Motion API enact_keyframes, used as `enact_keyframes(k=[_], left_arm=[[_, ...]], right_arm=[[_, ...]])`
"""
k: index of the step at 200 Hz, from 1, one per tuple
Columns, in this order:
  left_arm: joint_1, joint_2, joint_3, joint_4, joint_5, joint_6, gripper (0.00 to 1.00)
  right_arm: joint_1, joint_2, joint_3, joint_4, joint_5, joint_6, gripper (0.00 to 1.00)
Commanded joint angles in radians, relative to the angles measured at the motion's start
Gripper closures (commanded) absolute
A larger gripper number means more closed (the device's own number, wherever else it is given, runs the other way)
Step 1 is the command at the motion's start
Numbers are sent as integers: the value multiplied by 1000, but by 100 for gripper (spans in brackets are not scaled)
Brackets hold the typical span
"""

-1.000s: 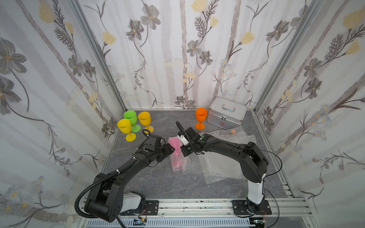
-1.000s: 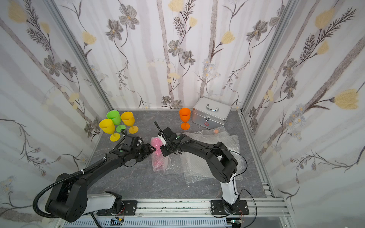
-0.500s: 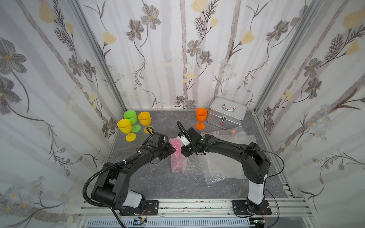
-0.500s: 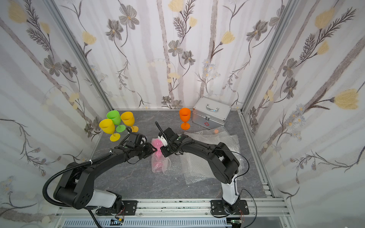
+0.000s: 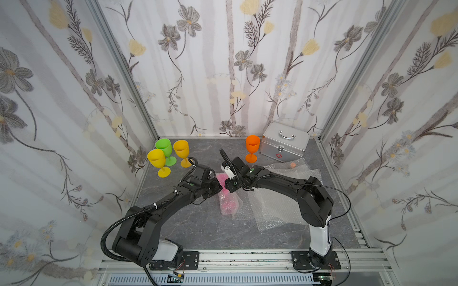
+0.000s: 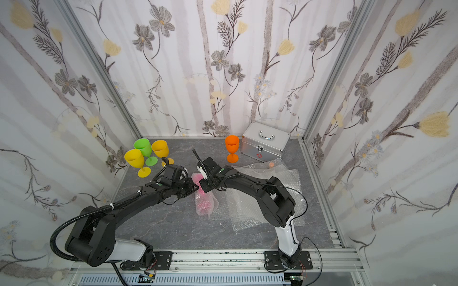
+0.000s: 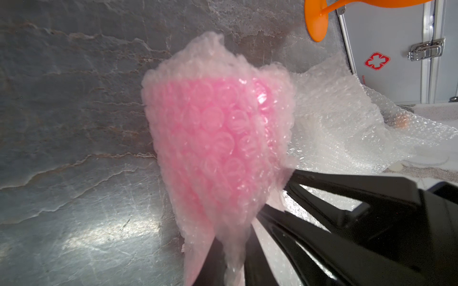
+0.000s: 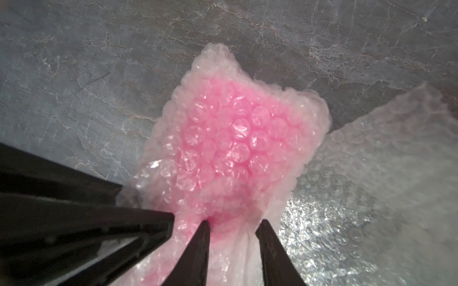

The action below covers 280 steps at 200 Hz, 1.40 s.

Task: Unpack wine glasses from bubble wrap
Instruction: Unwrap the bubble wrap at the center of the board.

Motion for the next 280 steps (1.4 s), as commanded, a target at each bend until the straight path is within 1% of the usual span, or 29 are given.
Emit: enact_keyframes(k=[1,11,37,82,95,106,127,152,165,174,221,234,238,251,280], left_arm=[[-2,-14,6,-15,-12,-10,88],[-2,-18,4,-18,-15,-10,89],[-4,-23,2,-26,-16,-4,93],[-6,-35,-1,-43,-21,6,95],[-7,-42,-5,-45,-25,8,95],[-5,-53,-9,-52,-34,11,96],[-4,-86,-28,-58,-53,16,95],[4,-129,-61,-53,-63,13,95],[9,-136,-84,-40,-69,7,91],[18,-168,-97,-45,-72,2,87],[83,-230,-115,-150,-83,17,63],[98,-250,-115,-168,-82,20,59],[101,-255,-114,-172,-79,20,57],[103,-266,-113,-176,-69,19,52],[103,-266,-127,-132,-19,-9,45]], right_arm=[[-4,6,3,3,64,-14,68],[-8,2,-4,5,68,-14,70],[-17,-7,-14,16,71,-13,80],[-30,-14,-19,33,44,-4,88],[-35,-18,-25,38,25,2,89],[-41,-23,-32,47,4,8,94],[-58,-41,-60,73,-46,26,100],[-77,-55,-91,103,-106,45,100],[-81,-65,-103,118,-135,51,100],[-84,-76,-116,132,-154,57,100],[-84,-183,-187,213,-274,101,100],[-84,-217,-211,242,-304,118,100],[-113,-223,-217,249,-312,124,100],[-116,-249,-239,267,-335,138,100],[-118,-281,-290,314,-373,157,100]])
